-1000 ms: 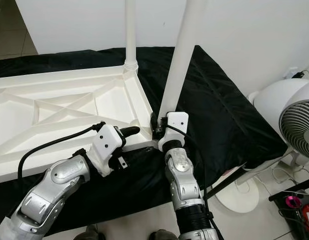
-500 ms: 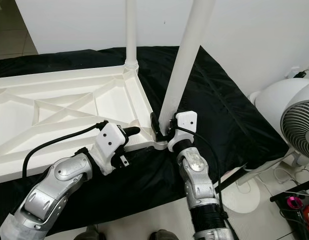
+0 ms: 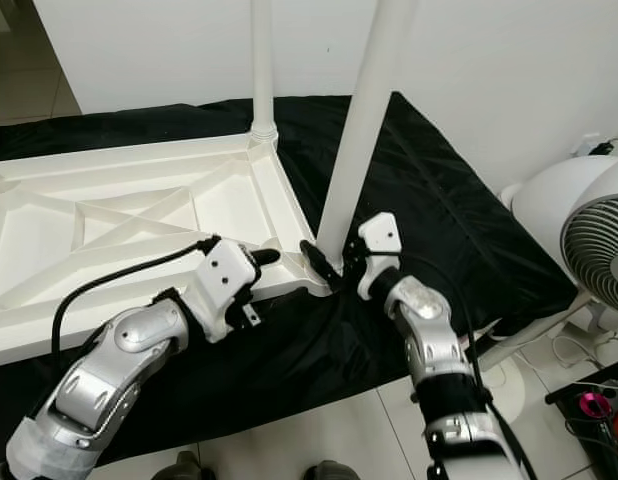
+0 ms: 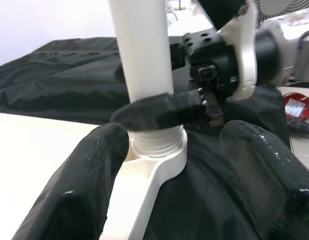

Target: Building children table

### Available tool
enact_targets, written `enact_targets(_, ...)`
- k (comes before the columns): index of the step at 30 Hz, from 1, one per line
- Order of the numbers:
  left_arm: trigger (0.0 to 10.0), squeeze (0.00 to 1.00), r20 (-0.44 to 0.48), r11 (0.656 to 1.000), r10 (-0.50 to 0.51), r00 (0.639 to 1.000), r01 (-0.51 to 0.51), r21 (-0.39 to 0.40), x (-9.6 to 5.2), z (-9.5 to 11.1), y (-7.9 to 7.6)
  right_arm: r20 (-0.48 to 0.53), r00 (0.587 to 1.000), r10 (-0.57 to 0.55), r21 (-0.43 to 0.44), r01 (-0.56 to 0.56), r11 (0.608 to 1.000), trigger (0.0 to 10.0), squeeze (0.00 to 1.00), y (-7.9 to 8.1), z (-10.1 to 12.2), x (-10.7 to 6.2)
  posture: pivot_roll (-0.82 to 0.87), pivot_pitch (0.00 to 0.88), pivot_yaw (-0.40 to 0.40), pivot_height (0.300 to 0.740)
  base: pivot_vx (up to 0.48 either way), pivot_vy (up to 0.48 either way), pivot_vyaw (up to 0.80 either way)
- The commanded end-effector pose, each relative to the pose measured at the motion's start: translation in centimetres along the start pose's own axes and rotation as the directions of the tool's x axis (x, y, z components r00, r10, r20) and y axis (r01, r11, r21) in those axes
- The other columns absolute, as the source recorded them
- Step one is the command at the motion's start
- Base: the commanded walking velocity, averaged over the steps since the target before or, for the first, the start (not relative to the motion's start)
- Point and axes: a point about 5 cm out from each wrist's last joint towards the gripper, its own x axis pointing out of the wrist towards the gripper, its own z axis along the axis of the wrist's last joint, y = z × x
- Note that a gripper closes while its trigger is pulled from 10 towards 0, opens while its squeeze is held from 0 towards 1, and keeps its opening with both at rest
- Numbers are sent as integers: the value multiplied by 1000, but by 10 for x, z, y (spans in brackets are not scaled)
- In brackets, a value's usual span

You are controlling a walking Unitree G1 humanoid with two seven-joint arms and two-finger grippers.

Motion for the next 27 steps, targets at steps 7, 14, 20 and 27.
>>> enact_targets(7,10000,0,-29,1000,28,999,-28,1,3,-4,2,-41,995,88,-41,-89,995,9098,0,-5,-2,6,-42,4,-9,740,0,0,0)
enact_targets(14,10000,0,-25,1000,26,999,-26,2,4,-4,2,-53,988,143,-41,-145,989,3176,0,-2,-4,9,-40,5,-11,740,0,0,0)
enact_targets(20,10000,0,-22,1000,28,999,-28,3,5,-3,2,-64,982,180,-17,-182,983,0,0,1,-11,9,-40,6,-14,740,0,0,0)
enact_targets(27,10000,0,-19,1000,27,999,-27,3,6,-2,2,-78,980,184,3,-184,983,2667,0,1,-18,7,-43,6,-15,740,0,0,0)
